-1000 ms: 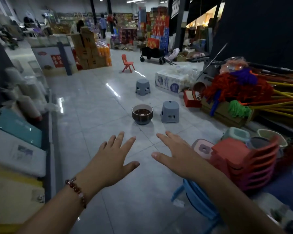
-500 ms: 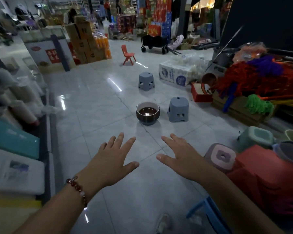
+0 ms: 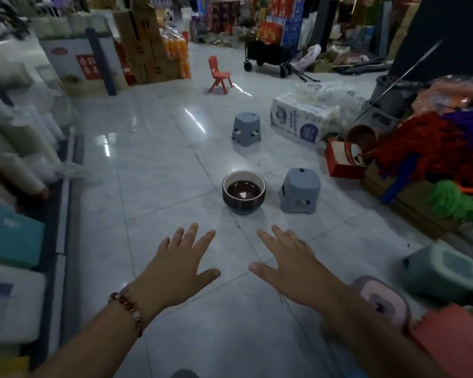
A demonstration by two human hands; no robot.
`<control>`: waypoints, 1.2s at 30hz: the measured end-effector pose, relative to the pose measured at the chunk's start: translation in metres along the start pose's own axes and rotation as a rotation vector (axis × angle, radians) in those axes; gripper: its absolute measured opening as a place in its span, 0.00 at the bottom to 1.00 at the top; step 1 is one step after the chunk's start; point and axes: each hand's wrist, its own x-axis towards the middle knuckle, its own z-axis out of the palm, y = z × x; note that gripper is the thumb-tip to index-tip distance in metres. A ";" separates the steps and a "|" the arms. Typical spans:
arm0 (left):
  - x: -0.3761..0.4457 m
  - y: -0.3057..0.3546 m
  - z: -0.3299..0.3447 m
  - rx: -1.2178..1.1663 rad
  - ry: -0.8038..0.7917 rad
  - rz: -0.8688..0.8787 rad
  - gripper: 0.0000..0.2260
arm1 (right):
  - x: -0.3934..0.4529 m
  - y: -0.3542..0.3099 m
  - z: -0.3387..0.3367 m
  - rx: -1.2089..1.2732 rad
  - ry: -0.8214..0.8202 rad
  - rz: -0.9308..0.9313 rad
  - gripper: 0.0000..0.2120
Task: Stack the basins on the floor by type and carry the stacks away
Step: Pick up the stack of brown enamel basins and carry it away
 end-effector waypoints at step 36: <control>0.733 -0.167 -0.032 0.002 -0.336 0.061 0.36 | 0.692 0.193 -0.104 0.197 -0.245 0.280 0.36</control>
